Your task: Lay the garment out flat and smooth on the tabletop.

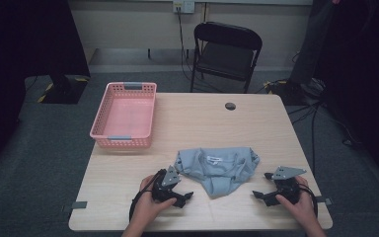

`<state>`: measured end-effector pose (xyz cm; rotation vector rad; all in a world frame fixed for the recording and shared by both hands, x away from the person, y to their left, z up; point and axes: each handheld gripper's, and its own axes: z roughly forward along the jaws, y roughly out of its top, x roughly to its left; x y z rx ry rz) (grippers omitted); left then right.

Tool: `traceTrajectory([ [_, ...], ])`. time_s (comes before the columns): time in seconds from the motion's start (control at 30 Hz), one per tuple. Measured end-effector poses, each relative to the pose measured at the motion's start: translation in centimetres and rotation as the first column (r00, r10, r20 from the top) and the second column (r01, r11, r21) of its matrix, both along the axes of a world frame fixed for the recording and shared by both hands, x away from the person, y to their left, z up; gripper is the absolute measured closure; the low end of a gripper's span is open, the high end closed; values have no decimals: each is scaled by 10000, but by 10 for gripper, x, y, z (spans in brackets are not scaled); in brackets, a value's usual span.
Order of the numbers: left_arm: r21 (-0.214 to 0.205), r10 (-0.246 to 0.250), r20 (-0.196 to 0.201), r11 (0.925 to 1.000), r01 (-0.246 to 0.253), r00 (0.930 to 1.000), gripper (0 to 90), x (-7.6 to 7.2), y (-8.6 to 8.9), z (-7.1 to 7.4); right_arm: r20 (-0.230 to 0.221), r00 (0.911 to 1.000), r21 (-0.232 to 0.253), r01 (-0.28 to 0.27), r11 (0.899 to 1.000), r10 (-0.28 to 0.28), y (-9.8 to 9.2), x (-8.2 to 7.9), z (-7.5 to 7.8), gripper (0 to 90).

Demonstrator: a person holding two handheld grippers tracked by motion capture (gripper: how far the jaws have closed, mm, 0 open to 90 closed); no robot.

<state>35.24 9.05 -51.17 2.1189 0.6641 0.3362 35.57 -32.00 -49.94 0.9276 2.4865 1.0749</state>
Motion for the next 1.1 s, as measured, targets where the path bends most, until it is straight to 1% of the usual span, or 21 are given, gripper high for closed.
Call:
traceTrajectory([
  [0.17, 15, 22, 3, 10000, -22, 10000, 102, 0, 0, 0, -2, 9999, -5, 166, 9999, -166, 1, 0, 0, 108],
  [0.2, 24, 48, 0, 10000, -48, 10000, 104, 0, 0, 0, -15, 9994, 26, 355, 9994, -355, 3, 1, 0, 114],
  [0.27, -7, 137, 21, 9999, -137, 9999, 117, 1, 1, 1, 1, 9992, 36, 407, 9992, -407, 4, 2, 0, 125],
  [0.3, -85, 295, -12, 9995, -296, 9996, 154, 1, 1, 1, 4, 9991, 39, 414, 9991, -414, 5, 2, 1, 130],
  [0.33, -190, 485, -92, 9986, -486, 9988, 182, 3, 1, 3, -13, 9990, 171, 453, 9988, -453, 6, 3, 2, 130],
  [0.37, -417, 568, -96, 9975, -571, 9983, 173, 4, 2, 5, -30, 9988, 362, 485, 9982, -485, 7, 3, 5, 132],
  [0.4, -703, 625, -70, 9955, -628, 9980, 162, 5, 2, 9, 179, 9988, 754, 437, 9962, -452, 9, 5, 12, 155],
  [0.43, -999, 732, -14, 9923, -730, 9973, 162, 7, 2, 13, 179, 9988, 754, 437, 9962, -452, 9, 5, 12, 155],
  [0.47, -1204, 873, 104, 9891, -854, 9961, 158, 9, 1, 17, 262, 9988, 876, 398, 9954, -422, 11, 6, 16, 181],
  [0.5, -1292, 956, 224, 9873, -920, 9952, 159, 10, -1, 22, 318, 9987, 997, 364, 9944, -397, 13, 7, 19, 210],
  [0.57, -1426, 1000, 284, 9852, -950, 9946, 160, 13, -5, 28, 325, 9992, 1283, 170, 9916, -213, 17, 9, 24, 321],
  [0.63, -1602, 991, 265, 9826, -936, 9947, 164, 17, -10, 30, 420, 9989, 1434, 128, 9896, -190, 22, 12, 25, 336],
  [0.73, -1421, 826, 199, 9867, -790, 9964, 201, 21, -19, 28, 367, 9992, 1547, 84, 9879, -142, 28, 16, 25, 387],
  [0.8, -1375, 741, 0, 9878, -734, 9973, 240, 22, -24, 26, 314, 9995, 1685, 46, 9857, -100, 29, 18, 25, 435],
  [0.83, -1362, 741, -47, 9879, -740, 9972, 263, 23, -26, 26, 265, 9996, 1767, 11, 9843, -58, 28, 19, 25, 438],
  [0.9, -1410, 784, -137, 9868, -795, 9968, 274, 25, -30, 25, 173, 9998, 1902, 1, 9817, -35, 27, 20, 26, 463],
  [0.97, -1553, 742, -241, 9849, -771, 9970, 308, 28, -33, 25, 116, 9999, 2102, -24, 9777, 0, 26, 21, 26, 475],
  [1.03, -1627, 678, -268, 9841, -713, 9973, 386, 29, -35, 26, -22, 9999, 2199, -91, 9755, 98, 27, 21, 25, 496],
  [1.1, -1643, 603, -307, 9843, -645, 9977, 420, 30, -36, 27, -47, 9997, 2197, -220, 9753, 236, 30, 20, 25, 501],
])
